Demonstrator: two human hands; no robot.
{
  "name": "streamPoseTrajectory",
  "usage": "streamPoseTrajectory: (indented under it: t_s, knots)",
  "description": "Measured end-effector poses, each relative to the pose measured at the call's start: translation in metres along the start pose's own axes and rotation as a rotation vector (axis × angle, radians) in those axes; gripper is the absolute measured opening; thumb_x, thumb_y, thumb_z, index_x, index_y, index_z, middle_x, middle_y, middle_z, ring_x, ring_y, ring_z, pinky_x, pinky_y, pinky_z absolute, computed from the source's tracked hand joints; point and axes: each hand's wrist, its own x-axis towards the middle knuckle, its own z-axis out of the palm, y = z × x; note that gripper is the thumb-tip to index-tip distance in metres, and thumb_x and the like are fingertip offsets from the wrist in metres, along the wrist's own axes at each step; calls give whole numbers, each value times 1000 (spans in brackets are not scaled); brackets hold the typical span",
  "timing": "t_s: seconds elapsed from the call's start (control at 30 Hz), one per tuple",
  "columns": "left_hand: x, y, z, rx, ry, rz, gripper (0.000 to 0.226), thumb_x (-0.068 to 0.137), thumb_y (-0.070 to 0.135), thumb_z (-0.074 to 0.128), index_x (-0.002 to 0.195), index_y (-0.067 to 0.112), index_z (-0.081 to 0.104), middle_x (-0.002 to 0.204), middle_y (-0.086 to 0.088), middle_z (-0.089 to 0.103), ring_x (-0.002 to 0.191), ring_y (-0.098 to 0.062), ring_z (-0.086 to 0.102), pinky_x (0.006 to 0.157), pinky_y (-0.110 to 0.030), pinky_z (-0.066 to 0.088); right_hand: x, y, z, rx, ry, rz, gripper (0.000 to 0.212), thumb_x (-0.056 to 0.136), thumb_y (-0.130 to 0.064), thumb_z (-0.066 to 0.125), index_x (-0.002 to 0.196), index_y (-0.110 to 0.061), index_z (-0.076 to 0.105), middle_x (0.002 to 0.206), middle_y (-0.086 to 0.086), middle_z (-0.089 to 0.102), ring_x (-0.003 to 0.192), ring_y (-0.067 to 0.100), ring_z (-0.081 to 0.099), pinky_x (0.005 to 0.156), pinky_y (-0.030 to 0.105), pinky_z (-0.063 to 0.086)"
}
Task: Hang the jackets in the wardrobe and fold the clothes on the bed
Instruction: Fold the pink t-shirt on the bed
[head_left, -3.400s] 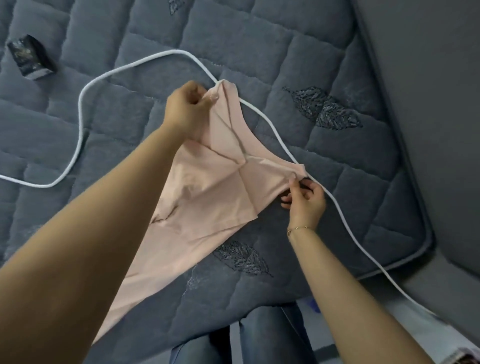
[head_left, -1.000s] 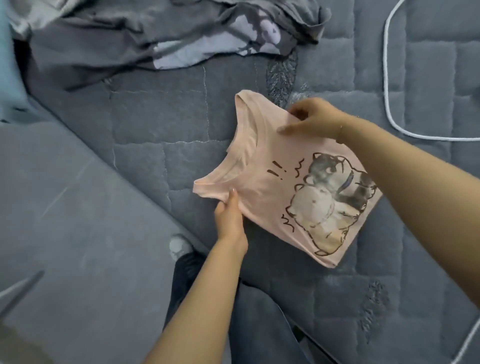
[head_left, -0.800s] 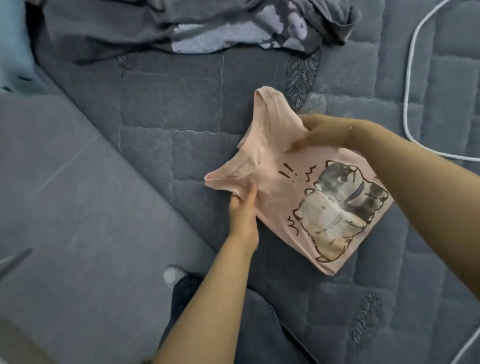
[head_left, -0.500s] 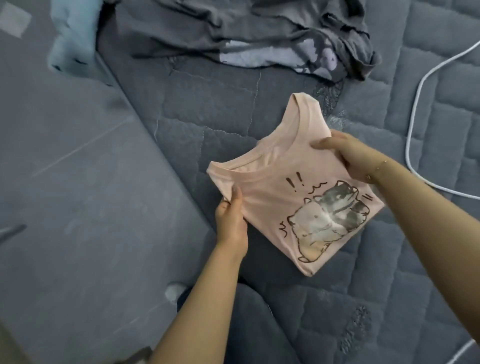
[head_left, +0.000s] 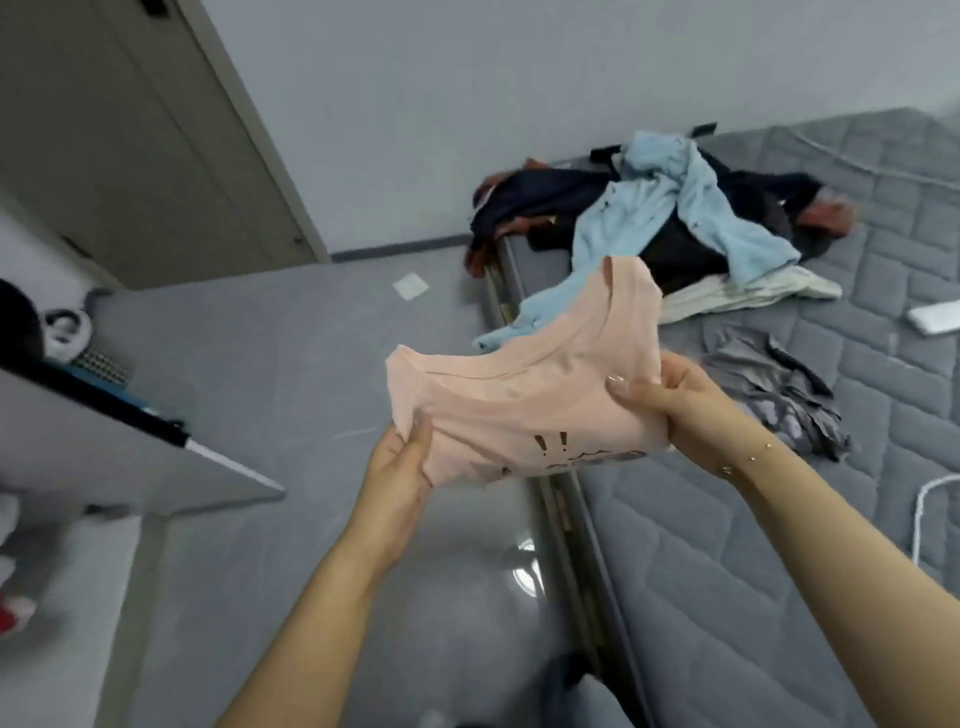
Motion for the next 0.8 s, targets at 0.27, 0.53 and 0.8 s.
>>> streamPoseTrajectory:
  t_s: [0.27, 0.53, 0.8]
  knots:
    - [-105, 234, -114, 73, 229, 397, 41, 78, 54, 73, 108, 26, 72, 121, -7, 69, 113, -19, 65, 87, -28, 56, 37, -163, 252, -44, -329, -251, 37, 75, -22, 78, 110, -14, 70, 109, 15, 72, 96, 29, 70, 75, 35, 57]
    - [-160, 349, -204, 68, 510, 761, 44, 68, 12, 82, 109, 26, 74, 117, -9, 71, 111, -24, 67, 83, -28, 56, 102, -252, 463, -67, -681, -370, 28, 80, -24, 75, 107, -17, 70, 106, 15, 72, 93, 32, 71, 73, 37, 58]
    - [-205, 477, -268, 233, 879, 1016, 45, 73, 14, 81, 116, 20, 71, 119, -7, 70, 113, -20, 66, 96, -36, 53, 172, -326, 641, -82, -1001, -528, 26, 82, -26, 73, 105, -15, 70, 105, 15, 73, 94, 32, 71, 78, 39, 59]
